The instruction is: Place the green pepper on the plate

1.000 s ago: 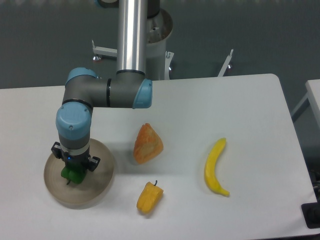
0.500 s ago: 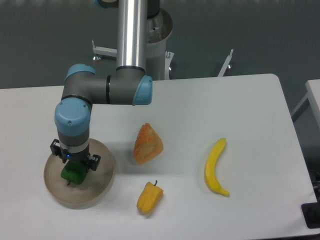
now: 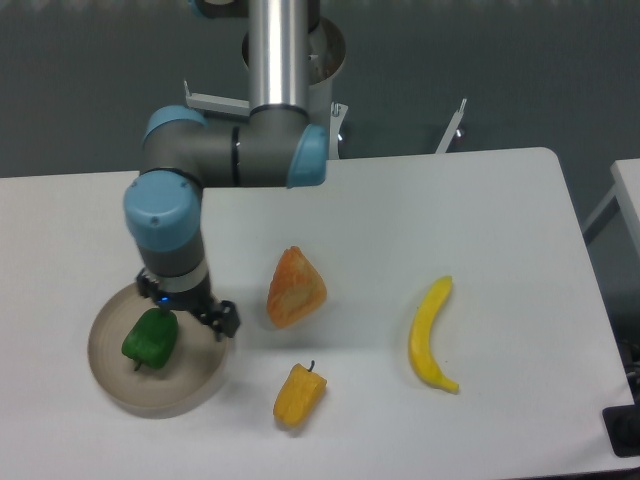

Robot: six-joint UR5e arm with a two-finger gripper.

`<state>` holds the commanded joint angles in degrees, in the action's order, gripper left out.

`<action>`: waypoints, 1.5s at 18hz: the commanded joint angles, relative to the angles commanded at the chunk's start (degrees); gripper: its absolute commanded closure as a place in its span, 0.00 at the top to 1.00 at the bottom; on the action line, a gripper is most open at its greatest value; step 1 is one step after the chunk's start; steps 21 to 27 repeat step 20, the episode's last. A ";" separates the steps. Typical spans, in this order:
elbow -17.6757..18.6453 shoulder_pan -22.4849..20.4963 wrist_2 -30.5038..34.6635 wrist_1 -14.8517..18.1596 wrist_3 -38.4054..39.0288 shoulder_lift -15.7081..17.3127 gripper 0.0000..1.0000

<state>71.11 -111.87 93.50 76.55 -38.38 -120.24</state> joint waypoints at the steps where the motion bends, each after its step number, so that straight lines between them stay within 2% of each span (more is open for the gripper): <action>1: -0.09 -1.58 1.49 0.70 -2.81 0.52 1.00; 3: 0.00 -4.48 3.61 2.20 -8.87 1.40 1.00; 7: -1.40 -9.67 6.25 2.03 -19.25 1.67 1.00; 12: -1.67 -14.16 6.17 0.98 -25.68 1.06 1.00; 18: -1.41 -16.10 6.17 0.89 -27.53 1.15 1.00; 27: -1.23 -16.27 5.99 0.71 -28.24 0.97 1.00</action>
